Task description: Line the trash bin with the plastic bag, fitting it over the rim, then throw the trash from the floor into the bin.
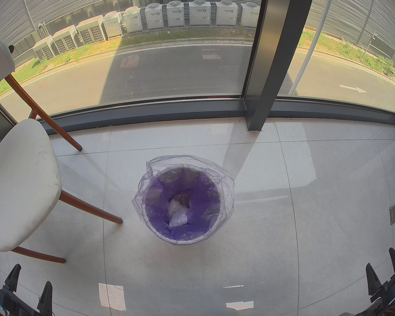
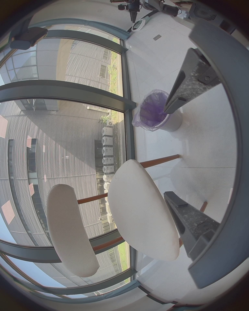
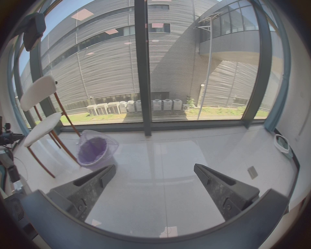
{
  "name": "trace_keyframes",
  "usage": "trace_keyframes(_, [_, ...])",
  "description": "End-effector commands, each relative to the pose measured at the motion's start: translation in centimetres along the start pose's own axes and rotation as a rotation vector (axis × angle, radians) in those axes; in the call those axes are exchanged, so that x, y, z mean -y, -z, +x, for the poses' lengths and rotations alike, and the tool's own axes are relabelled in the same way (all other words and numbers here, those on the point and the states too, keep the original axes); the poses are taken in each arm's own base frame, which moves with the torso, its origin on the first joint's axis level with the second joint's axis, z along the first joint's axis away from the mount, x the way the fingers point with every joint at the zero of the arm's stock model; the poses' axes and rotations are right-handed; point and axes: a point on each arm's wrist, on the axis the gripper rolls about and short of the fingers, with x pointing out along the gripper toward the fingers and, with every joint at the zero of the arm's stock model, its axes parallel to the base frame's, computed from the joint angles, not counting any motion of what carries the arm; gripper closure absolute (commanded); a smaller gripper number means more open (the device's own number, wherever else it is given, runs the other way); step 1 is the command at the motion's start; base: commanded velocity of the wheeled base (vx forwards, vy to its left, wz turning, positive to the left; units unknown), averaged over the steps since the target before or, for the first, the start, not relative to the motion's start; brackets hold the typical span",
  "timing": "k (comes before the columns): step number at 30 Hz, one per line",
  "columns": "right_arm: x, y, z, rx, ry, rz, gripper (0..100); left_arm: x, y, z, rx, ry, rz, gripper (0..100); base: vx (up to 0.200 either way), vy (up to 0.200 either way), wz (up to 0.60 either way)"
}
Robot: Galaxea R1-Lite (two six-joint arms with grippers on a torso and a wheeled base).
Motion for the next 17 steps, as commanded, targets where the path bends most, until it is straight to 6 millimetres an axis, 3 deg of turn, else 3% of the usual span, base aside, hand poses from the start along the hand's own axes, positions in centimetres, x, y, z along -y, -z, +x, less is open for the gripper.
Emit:
trace_keyframes(1, [-0.11,0.56,-0.21,0.026,0.009,-0.019,0,0.02,0.54,0.04,-0.008,0.000,0.000,0,0.000,0.000,0.00])
trace_keyframes(17, [-0.09,0.67,-0.53,0.069,0.024,-0.023,0,0.02,0.54,0.04,-0.008,0.003,0.002,0,0.000,0.000,0.00])
